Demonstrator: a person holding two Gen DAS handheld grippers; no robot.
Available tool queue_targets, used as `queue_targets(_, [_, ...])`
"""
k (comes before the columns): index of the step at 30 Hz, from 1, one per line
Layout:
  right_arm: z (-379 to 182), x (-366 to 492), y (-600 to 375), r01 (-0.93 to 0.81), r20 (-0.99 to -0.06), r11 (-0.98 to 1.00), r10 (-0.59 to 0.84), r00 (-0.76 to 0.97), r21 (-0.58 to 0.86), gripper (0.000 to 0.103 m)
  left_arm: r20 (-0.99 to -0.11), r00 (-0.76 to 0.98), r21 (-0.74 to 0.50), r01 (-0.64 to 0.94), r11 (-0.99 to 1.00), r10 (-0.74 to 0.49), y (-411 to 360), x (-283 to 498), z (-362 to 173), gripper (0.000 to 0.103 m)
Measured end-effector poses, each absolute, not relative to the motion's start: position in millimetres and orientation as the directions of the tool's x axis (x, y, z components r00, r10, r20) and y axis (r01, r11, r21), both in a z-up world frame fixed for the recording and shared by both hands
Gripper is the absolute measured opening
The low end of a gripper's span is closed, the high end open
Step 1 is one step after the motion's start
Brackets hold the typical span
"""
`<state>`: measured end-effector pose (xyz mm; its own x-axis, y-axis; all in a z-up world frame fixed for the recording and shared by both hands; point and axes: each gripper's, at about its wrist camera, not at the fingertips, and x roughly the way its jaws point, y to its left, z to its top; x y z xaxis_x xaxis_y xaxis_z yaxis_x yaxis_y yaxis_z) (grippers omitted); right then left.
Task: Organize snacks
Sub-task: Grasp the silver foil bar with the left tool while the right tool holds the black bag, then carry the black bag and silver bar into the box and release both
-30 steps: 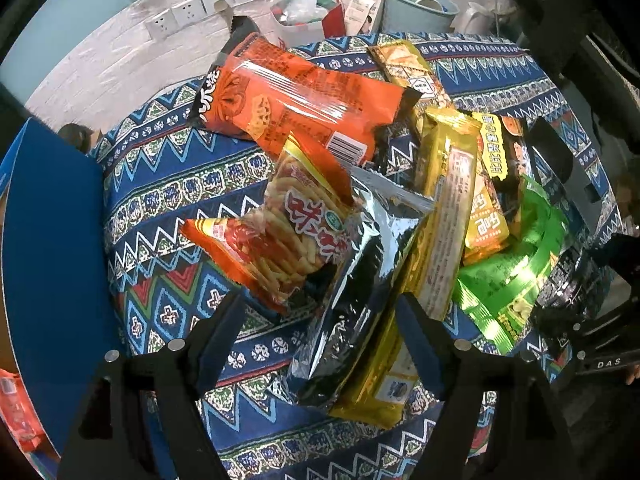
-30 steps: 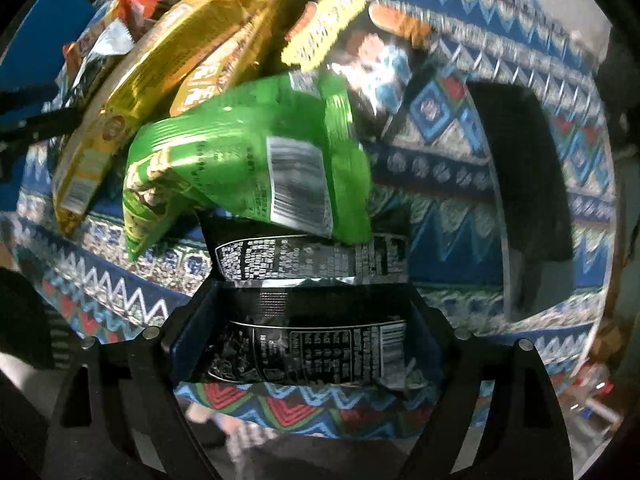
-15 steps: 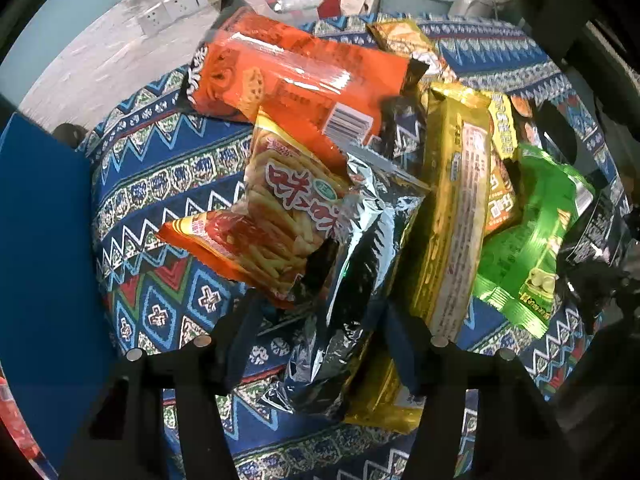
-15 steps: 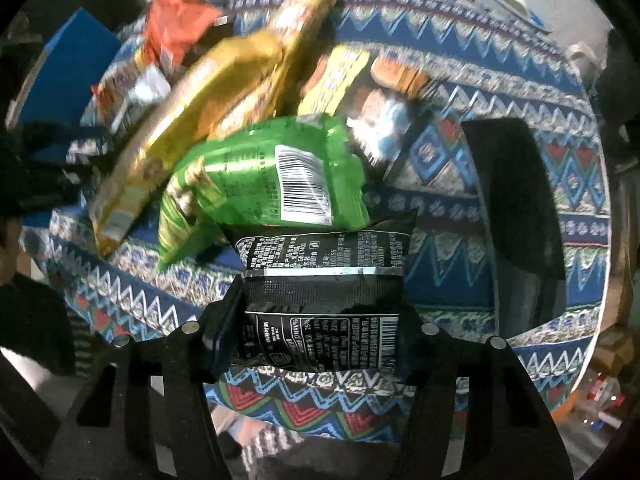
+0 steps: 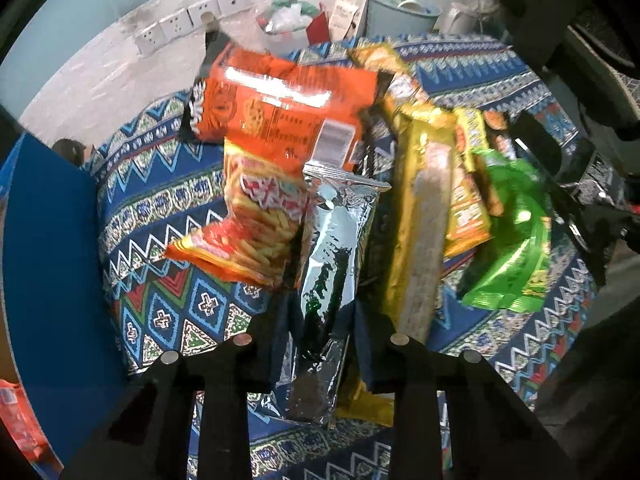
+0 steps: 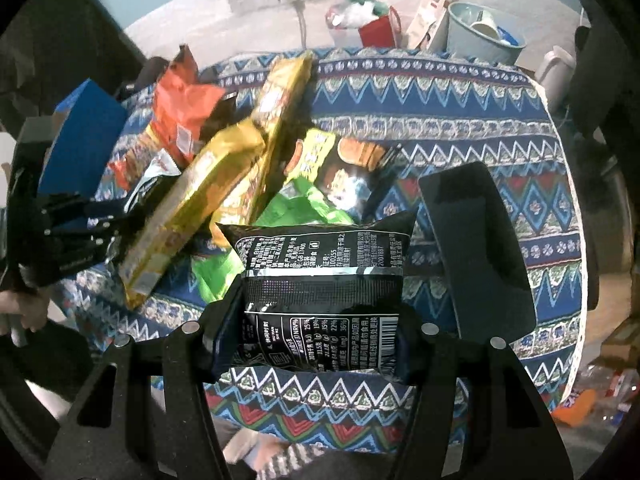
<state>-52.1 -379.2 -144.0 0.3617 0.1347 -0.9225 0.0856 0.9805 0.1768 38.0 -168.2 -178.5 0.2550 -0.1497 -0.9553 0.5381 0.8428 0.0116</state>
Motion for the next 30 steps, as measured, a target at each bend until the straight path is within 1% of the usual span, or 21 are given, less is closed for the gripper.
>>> queue_targets(7, [-137, -43, -375, 0.086, -0.903, 0.979, 0.133, 0.409, 0.184, 0.061, -0.943, 0.293, 0.027, 0.544, 0.839, -0.160, -167, 22, -158, 0.030])
queue_targets(14, [-125, -34, -367, 0.068, -0.884, 0.981, 0.131, 0.450, 0.180, 0.061, -0.928, 0.328, 0.018, 0.515, 0.857, -0.178, -153, 28, -138, 0.030])
queue_targets(21, [-109, -25, -355, 0.052, -0.867, 0.984, 0.122, 0.484, 0.168, 0.061, -0.904, 0.388, 0.033, 0.485, 0.874, -0.181, -132, 30, -117, 0.030])
queue_targets(30, [-81, -4, -324, -0.011, -0.829, 0.986, 0.144, 0.541, 0.164, 0.061, -0.879, 0.444, 0.034, 0.422, 0.906, -0.174, -96, 27, -92, 0.030])
